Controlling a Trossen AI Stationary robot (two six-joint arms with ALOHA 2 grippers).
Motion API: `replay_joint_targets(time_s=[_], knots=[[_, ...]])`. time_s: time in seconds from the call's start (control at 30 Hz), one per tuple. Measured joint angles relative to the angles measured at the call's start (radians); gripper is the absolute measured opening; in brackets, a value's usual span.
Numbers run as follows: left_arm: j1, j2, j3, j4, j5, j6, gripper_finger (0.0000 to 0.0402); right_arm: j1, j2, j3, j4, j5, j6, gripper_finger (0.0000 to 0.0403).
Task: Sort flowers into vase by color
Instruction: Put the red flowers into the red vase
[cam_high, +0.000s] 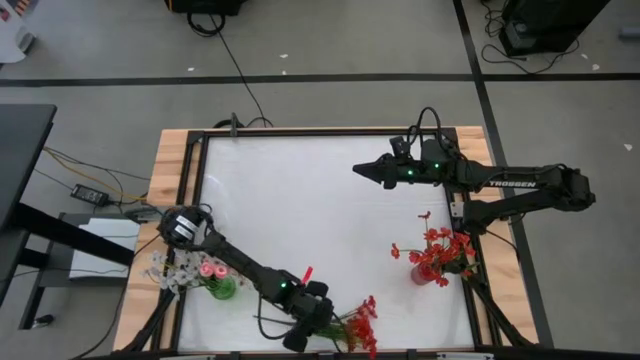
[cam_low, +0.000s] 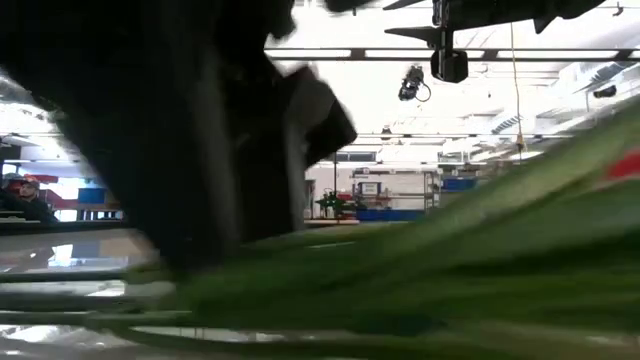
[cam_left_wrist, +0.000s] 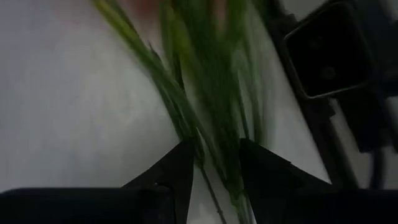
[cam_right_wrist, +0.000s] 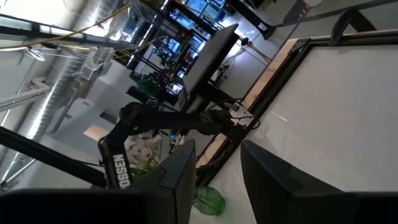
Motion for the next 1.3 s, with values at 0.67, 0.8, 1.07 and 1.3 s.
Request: replay_joint_targets(time_s=[0.67, 0.8, 1.07, 1.3], knots=[[0.012, 0.015, 0.002, -0.007, -0.014, -0.065, 0.0014, -0.001, 0.0, 0.0, 0.016, 0.0, 0.0, 0.0124], [0.017, -0.005, 0.0, -0.025, 0.003, -0.071, 0.0015, -0.001, 0.0, 0.0, 0.017, 0.0, 0.0, 0.0123], [0.049, -0.127, 0.0, -0.042, -0.001, -0.073, 0.0013, -0.012, 0.0, 0.0, 0.024, -0.013, -0.002, 0.0123], [0.111, -0.27, 0.001, -0.196, -0.142, -0.027, 0.0012, -0.051, 0.0, 0.0, 0.097, -0.061, 0.014, 0.0123]])
